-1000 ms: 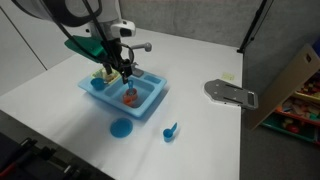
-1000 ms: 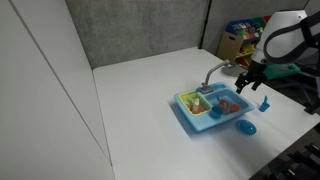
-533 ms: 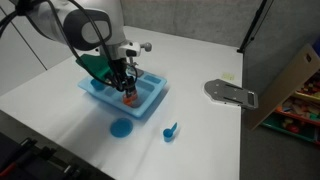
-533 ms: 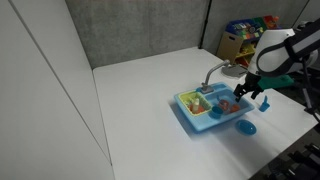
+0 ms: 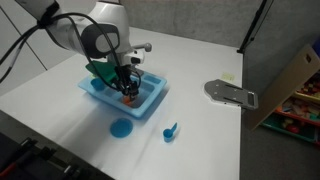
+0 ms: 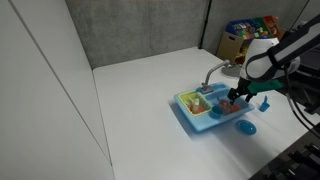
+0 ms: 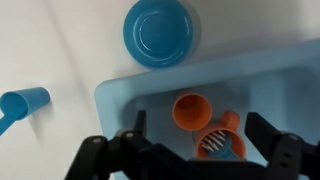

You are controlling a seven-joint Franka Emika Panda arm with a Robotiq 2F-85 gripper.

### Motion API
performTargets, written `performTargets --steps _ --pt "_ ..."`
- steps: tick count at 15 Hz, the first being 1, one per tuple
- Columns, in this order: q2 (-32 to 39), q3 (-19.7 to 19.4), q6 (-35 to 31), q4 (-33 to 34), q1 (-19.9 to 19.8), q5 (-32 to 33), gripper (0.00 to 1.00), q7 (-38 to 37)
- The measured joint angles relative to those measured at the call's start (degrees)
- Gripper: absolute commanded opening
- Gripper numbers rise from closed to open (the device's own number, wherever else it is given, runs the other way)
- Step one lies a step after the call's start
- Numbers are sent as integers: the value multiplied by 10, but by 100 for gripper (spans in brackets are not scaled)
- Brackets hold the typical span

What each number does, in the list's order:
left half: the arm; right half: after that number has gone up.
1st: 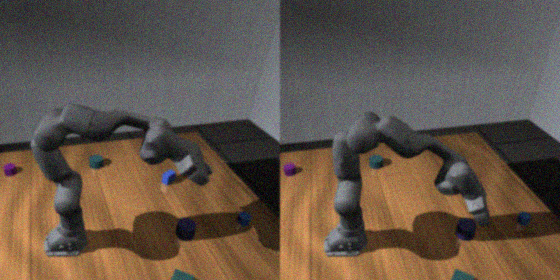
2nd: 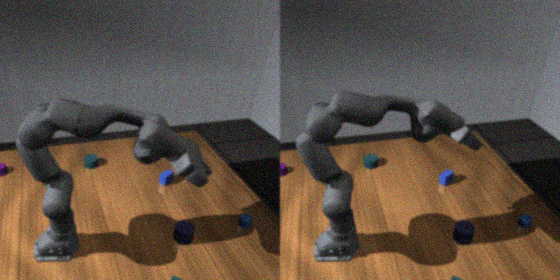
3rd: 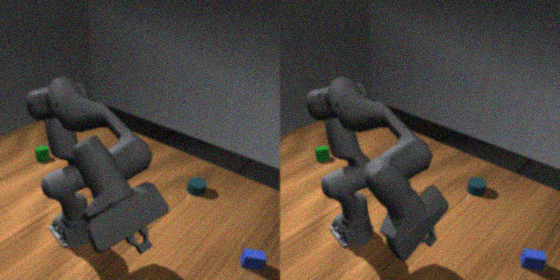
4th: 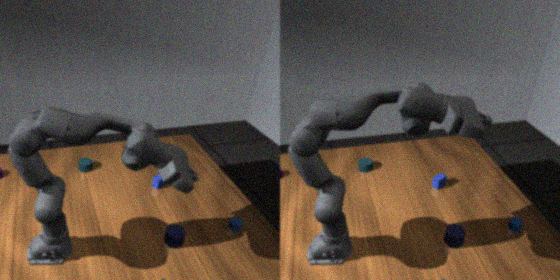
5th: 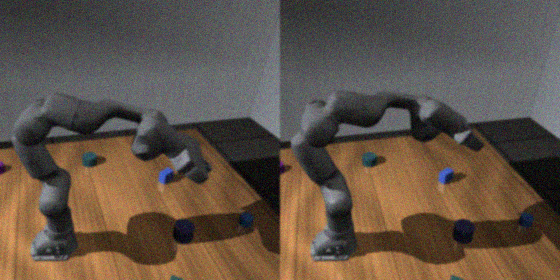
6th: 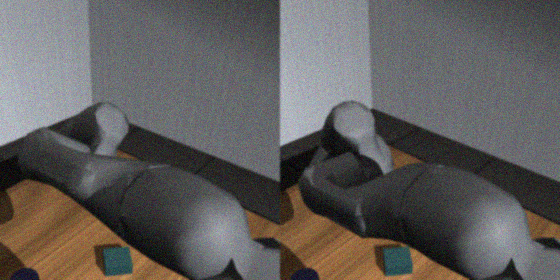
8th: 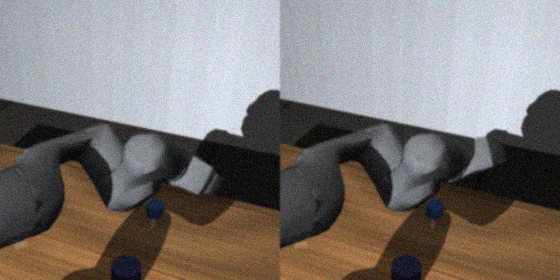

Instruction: Take the cup out of the sink

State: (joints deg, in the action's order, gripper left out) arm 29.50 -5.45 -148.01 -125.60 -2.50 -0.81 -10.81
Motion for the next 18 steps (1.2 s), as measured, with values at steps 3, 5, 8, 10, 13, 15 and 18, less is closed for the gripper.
performTargets --steps 3,5,8,10,13,15,18 --pt "19 0 0 19 4 0 100 -4" --pt "27 0 0 26 6 0 100 -4" --pt "39 0 0 30 10 0 100 -4" --pt "46 0 0 33 13 0 100 -4" --pt "56 -1 0 39 16 0 100 -4" --pt "63 -1 0 45 16 0 100 -4" --pt "74 -5 1 54 16 0 95 -4"
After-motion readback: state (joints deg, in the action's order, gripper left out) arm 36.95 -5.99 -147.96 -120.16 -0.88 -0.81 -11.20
